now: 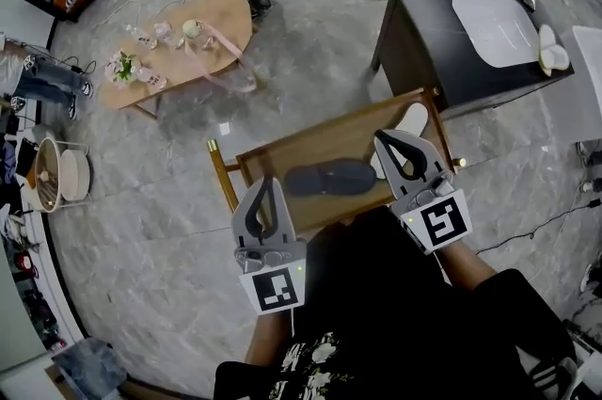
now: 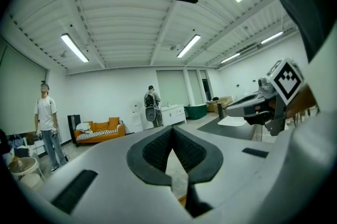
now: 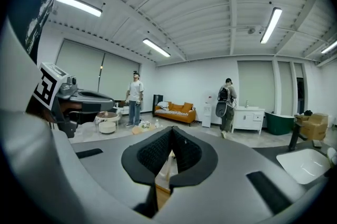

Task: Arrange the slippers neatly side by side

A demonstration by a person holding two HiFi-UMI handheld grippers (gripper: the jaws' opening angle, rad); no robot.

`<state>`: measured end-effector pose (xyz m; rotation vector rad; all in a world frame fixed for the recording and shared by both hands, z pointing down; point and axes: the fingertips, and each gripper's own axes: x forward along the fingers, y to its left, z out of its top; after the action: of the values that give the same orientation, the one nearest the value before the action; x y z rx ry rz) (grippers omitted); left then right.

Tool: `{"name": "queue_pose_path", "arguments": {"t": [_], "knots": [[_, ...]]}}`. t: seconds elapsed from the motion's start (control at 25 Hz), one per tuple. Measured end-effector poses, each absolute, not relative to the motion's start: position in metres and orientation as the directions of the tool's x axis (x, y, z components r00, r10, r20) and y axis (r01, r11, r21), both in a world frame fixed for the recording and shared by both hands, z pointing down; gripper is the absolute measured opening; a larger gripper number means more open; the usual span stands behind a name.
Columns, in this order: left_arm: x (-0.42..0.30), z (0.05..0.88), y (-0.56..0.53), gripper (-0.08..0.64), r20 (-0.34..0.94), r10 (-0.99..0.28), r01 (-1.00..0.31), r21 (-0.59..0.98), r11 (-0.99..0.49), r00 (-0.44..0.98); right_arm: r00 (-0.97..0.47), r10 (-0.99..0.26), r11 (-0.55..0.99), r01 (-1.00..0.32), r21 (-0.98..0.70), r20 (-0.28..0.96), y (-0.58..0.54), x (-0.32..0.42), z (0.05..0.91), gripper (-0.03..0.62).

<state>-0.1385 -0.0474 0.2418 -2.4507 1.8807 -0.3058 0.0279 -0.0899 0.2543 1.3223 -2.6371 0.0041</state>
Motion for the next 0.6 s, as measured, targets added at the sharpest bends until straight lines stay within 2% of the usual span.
{"name": "queue_pose_path", "arguments": {"t": [0.6], "knots": [[-0.118,0.226,-0.047,0.002,0.103,-0.989,-0.979,-0.168,-0.119,0.102,-0.718,-0.686,0.728,-0.677,0.109,0.116,-0.115,0.035,0.236,-0.002]]}}
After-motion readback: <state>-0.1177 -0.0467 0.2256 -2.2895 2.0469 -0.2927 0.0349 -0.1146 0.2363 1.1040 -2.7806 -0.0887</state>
